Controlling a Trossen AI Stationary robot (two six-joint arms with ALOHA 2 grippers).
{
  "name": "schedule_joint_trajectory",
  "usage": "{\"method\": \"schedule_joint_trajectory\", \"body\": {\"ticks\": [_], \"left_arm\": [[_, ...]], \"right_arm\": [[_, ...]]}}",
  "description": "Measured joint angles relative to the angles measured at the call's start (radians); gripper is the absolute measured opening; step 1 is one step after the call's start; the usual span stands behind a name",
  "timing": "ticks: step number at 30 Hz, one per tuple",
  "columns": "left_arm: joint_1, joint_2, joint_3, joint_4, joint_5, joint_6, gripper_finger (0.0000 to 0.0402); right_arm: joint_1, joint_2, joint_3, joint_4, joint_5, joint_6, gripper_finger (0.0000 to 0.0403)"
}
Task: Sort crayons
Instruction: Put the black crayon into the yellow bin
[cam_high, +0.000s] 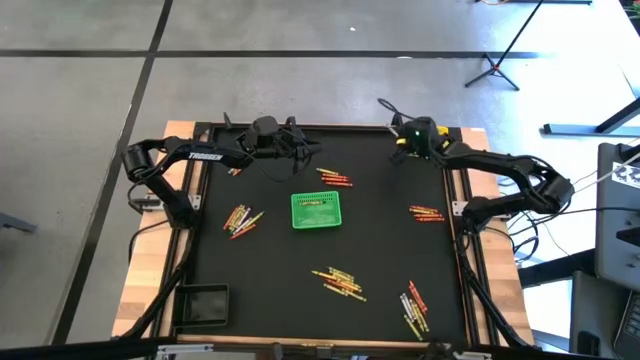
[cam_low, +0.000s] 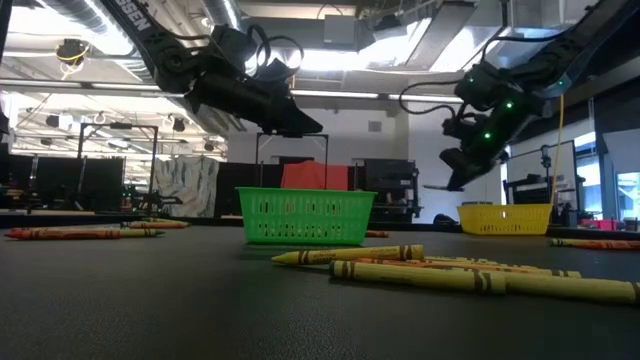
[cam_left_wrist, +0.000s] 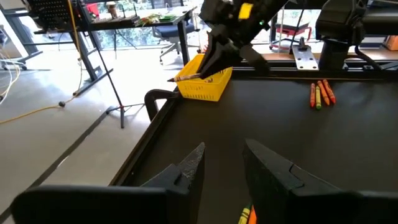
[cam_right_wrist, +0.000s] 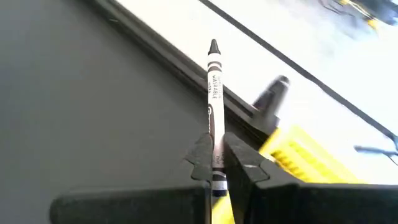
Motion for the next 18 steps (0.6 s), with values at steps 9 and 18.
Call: {"method": "schedule_joint_trajectory", "body": {"ticks": [9,18], "left_arm": [[0.0,0.0,0.0,0.0,0.001,0.0,0.0095],[0.0,0.0,0.0,0.001,0.002,-0.001,0.0095]], "right_arm": [[-0.051,0.001,0.0,-0.1,0.258,0.082,0.0019],[-0.053,0.005,0.0,-0.12,0.257,0.09,0.0036]]}}
